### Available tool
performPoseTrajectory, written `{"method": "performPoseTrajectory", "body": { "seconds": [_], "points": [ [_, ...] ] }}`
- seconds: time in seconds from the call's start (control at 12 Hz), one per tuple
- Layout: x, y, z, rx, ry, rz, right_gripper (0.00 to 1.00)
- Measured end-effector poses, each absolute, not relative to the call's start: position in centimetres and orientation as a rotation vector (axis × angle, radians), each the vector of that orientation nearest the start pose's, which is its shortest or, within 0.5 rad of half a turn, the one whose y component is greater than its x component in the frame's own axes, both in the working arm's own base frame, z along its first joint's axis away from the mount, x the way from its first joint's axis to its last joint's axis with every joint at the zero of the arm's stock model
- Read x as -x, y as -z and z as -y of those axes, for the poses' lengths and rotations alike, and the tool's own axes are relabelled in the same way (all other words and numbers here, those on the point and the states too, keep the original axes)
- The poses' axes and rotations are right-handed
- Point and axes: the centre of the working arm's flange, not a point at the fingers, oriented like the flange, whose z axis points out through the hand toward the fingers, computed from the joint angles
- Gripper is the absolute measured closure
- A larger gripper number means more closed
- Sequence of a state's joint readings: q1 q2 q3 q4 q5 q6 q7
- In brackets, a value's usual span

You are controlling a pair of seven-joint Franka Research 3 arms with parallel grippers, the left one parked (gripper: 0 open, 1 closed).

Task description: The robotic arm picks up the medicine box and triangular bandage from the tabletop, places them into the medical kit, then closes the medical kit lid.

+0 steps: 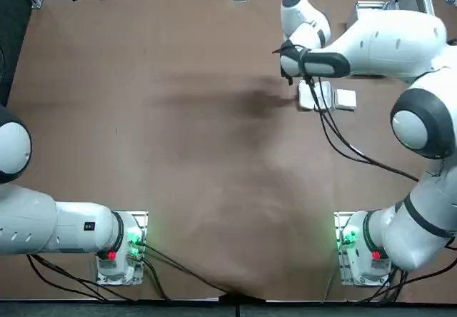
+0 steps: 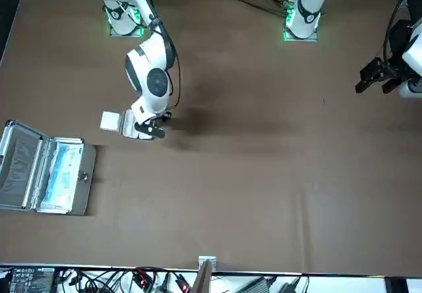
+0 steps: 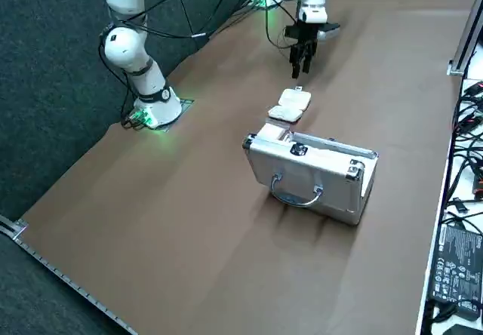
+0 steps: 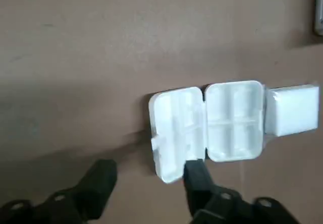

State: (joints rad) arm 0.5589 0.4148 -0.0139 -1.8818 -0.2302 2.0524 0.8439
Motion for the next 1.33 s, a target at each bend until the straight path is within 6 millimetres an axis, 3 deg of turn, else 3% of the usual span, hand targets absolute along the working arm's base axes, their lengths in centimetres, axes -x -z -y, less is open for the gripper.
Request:
{"method": "performPoseTrajectory", "body": {
  "seconds": [0.08, 0.17, 0.25, 0.42, 0.5, 0.67, 0.75, 0.92, 1.08, 1.33],
  "points": [
    [-52.0, -24.7, -30.9, 3.468, -0.080, -0.334, 0.22],
    [-51.9, -23.6, -30.9, 3.487, -0.075, -0.359, 0.22],
    [-51.9, -22.8, -30.7, 3.499, -0.078, -0.378, 0.32],
    [-52.0, -21.8, -30.2, 3.509, -0.090, -0.402, 0.35],
    [-52.1, -21.6, -30.0, 3.512, -0.095, -0.411, 0.46],
    [-52.3, -21.5, -29.7, 3.512, -0.096, -0.424, 0.50],
    [-52.4, -21.5, -29.6, 3.510, -0.094, -0.429, 0.61],
    [-52.5, -21.6, -29.6, 3.509, -0.092, -0.434, 0.66],
    [-52.5, -21.7, -29.6, 3.507, -0.088, -0.442, 0.90],
    [-52.5, -21.7, -29.6, 3.500, -0.075, -0.499, 0.99]
  ]
}}
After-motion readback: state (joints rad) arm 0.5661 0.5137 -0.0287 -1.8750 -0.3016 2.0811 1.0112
